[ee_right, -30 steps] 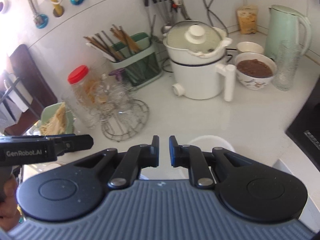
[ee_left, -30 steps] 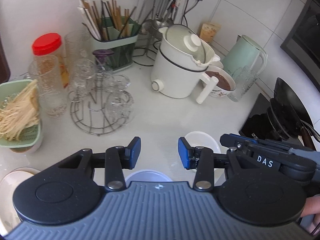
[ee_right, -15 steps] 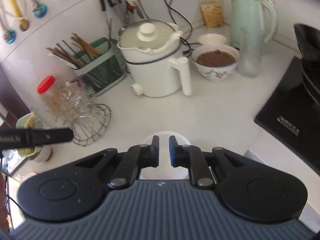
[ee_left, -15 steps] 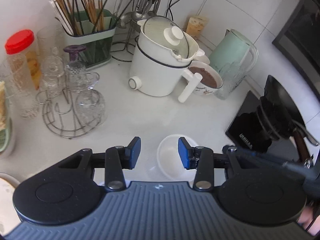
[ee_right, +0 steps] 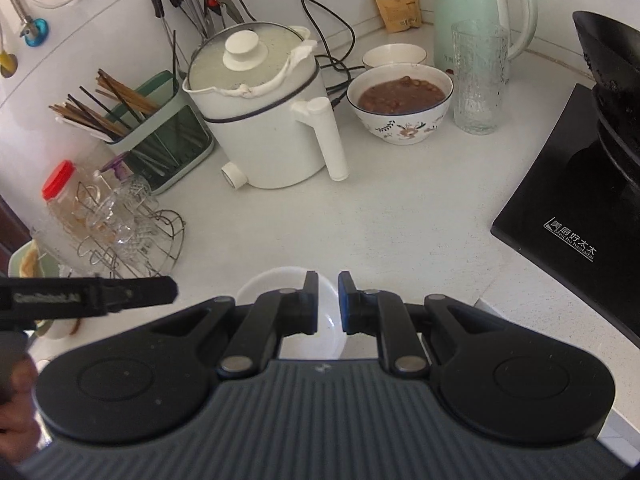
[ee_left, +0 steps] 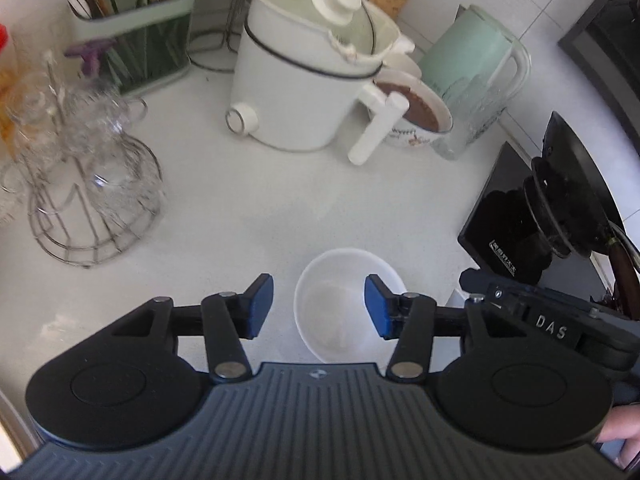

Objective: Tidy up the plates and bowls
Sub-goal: 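Move both open grippers to the white bowl by the cooker, then close both grippers on the rim of the white bowl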

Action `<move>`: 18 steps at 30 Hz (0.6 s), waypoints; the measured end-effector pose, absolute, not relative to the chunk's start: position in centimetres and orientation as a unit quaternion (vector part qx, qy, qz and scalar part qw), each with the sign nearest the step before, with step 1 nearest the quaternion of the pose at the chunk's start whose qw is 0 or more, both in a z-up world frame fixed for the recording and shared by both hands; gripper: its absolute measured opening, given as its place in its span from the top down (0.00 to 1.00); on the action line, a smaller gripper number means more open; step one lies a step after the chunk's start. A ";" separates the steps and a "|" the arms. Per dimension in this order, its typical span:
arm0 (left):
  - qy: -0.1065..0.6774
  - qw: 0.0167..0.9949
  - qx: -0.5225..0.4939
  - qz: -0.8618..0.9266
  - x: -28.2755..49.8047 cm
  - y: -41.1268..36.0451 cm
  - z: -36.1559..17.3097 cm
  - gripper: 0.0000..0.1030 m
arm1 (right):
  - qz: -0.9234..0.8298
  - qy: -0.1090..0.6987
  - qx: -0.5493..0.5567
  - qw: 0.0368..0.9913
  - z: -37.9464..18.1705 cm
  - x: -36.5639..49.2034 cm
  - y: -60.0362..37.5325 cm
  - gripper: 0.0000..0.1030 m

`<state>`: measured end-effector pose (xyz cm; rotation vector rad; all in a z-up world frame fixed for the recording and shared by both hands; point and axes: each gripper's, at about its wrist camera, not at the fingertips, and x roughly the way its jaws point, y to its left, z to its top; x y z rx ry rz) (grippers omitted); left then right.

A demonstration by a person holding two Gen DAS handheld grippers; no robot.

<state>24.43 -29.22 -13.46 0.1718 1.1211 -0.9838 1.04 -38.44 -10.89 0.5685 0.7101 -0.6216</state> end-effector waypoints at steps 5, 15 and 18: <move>0.530 0.718 0.091 -0.441 24.3 -30.4 -15.6 0.44 | -0.300 0.362 0.313 0.825 -13.0 1.1 -40.4 0.86; 0.568 0.703 0.086 -0.420 25.5 -31.8 -18.5 0.46 | -0.276 0.372 0.391 0.796 -16.6 1.4 -41.7 0.55; 0.574 0.695 0.098 -0.421 25.5 -32.5 -19.2 0.46 | -0.260 0.374 0.423 0.783 -17.9 1.6 -42.3 0.55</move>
